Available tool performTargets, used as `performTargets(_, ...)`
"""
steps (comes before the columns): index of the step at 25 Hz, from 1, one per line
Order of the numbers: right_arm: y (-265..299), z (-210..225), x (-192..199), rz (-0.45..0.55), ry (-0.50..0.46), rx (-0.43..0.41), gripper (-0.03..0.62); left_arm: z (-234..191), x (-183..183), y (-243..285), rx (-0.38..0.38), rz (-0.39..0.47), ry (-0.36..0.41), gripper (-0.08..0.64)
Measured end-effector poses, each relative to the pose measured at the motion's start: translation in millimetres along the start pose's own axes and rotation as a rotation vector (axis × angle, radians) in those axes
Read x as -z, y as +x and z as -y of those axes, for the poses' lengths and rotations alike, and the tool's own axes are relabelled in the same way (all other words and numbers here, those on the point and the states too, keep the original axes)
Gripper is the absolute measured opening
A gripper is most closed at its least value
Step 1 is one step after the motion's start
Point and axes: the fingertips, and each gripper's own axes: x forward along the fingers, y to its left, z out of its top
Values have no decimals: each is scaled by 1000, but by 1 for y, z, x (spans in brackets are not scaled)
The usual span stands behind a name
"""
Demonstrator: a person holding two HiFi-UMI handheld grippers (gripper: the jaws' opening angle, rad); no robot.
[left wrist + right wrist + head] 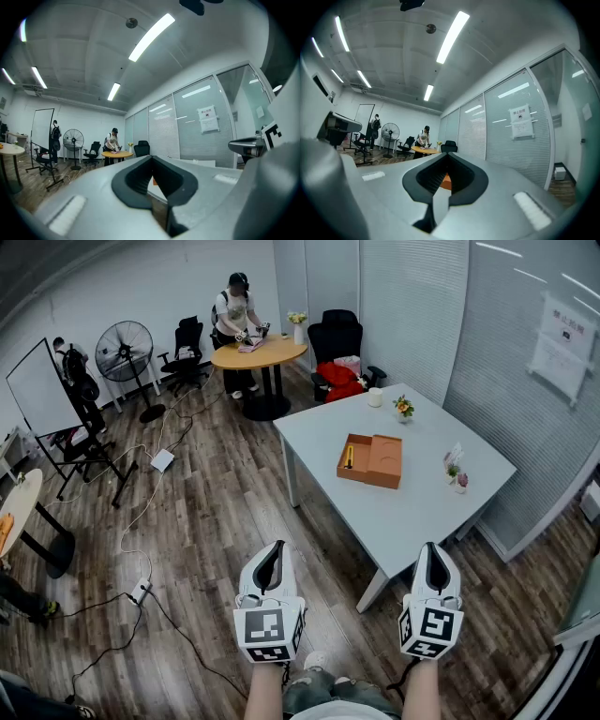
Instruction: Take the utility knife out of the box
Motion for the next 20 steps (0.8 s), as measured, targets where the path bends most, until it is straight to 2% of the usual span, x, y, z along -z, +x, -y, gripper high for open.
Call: performTargets(20, 25, -5, 2, 6, 17, 1, 26, -12, 1, 25, -10, -1, -18, 2)
